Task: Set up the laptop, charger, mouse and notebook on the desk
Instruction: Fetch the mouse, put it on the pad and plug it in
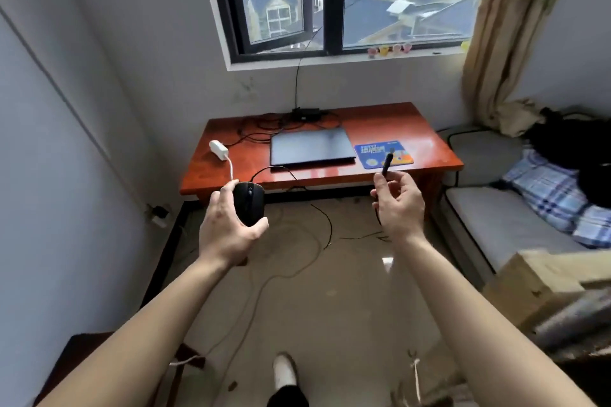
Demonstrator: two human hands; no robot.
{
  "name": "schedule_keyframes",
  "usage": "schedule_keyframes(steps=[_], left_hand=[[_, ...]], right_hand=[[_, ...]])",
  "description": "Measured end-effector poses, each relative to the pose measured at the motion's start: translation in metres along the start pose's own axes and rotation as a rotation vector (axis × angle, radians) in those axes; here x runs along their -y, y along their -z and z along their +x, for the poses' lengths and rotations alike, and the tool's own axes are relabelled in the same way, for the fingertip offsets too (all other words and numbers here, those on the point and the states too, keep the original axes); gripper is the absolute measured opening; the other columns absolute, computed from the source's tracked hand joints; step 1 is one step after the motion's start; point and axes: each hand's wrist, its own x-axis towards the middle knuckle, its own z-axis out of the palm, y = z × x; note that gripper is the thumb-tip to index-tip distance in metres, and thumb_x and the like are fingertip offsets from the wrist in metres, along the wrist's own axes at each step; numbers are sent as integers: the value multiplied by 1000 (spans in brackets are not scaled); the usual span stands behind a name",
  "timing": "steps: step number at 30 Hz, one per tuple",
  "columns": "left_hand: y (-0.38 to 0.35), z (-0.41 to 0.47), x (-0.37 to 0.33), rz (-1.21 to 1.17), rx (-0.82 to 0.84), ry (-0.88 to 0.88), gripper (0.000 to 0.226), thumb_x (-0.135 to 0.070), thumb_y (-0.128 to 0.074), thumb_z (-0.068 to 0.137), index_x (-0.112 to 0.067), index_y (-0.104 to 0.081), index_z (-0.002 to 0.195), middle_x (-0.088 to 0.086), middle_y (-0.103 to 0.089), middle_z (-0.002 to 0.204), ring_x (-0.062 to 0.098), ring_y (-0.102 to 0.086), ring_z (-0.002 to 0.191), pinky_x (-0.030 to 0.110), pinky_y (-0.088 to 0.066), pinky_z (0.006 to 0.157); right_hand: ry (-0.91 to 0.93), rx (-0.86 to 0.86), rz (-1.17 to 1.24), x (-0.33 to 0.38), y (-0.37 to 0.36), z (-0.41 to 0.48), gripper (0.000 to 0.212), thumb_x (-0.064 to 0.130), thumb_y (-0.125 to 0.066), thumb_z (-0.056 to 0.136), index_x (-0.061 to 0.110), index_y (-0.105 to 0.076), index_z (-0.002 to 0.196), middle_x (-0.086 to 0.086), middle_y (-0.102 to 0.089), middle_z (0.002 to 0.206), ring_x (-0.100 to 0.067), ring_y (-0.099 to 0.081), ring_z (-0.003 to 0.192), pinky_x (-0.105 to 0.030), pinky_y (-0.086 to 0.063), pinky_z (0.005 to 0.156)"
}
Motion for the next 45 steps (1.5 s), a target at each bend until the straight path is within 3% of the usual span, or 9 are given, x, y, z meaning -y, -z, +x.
schedule_keyframes(steps=[6, 10, 14, 19, 27, 32, 38, 42, 45], left_hand=[[-112, 156, -7, -120, 10, -73, 86, -34, -84, 67, -18, -43, 141, 7, -54, 128, 25, -53, 118, 33, -43, 94], [-176, 282, -33, -192, 45, -94, 86, -34, -84, 67, -17, -43, 141, 9, -54, 129, 26, -55, 115, 26, -39, 89], [-218, 387, -68, -216, 34, -159, 85, -39, -83, 68, -17, -43, 140, 8, -55, 128, 25, -56, 111, 25, -39, 87], [-274, 477, -109, -313, -9, -181, 85, -46, -79, 67, -16, -45, 139, 6, -56, 129, 20, -55, 113, 20, -35, 90], [-339, 600, -196, -432, -219, -211, 77, -40, -81, 70, -16, -47, 135, 4, -58, 125, 19, -56, 116, 37, -46, 102], [-367, 681, -243, -406, -371, -217, 77, -42, -79, 72, -7, -47, 133, 9, -59, 123, 25, -58, 114, 44, -49, 97], [-444, 694, -212, -275, -305, -47, 76, -40, -80, 70, -13, -47, 134, 6, -57, 124, 19, -55, 112, 34, -47, 98], [-503, 646, -145, -148, -97, 154, 80, -36, -83, 70, -15, -46, 138, 6, -54, 131, 16, -52, 112, 19, -36, 92], [-536, 599, -91, -58, 106, 359, 82, -34, -83, 70, -16, -44, 140, 9, -52, 133, 28, -54, 119, 30, -40, 97]], right_hand=[[124, -122, -22, -18, -45, 173, 14, 31, -56, 102, 19, -50, 103, 2, -66, 80, -3, -67, 63, -30, -55, 64], [158, -190, -62, -10, -71, 293, 10, 28, -54, 102, 20, -48, 101, 9, -63, 77, -22, -68, 75, -53, -57, 78], [263, -302, -55, 10, -81, 390, 12, 27, -51, 102, 32, -44, 94, 9, -62, 81, -15, -67, 69, -46, -56, 70], [384, -409, -111, 20, -87, 507, 6, 24, -48, 102, 22, -42, 104, -14, -64, 94, -40, -67, 90, -57, -51, 85], [733, -498, 20, 51, -110, 698, 24, 7, -47, 102, -16, -47, 109, -9, -61, 91, -30, -70, 82, -38, -57, 77], [817, -466, 82, 51, -128, 796, 21, 2, -51, 99, -19, -50, 105, -13, -64, 88, -25, -70, 78, -31, -57, 74], [587, -285, 3, -59, -156, 843, 18, 14, -53, 101, -2, -55, 108, -5, -66, 90, -17, -67, 81, -43, -55, 81], [320, -94, -131, -173, -174, 809, 25, 23, -55, 99, 1, -58, 111, 3, -64, 87, -11, -62, 78, -16, -44, 75], [88, 149, -311, -254, -183, 760, 16, 28, -59, 97, 15, -60, 106, 5, -63, 85, -15, -60, 78, -28, -44, 74]])
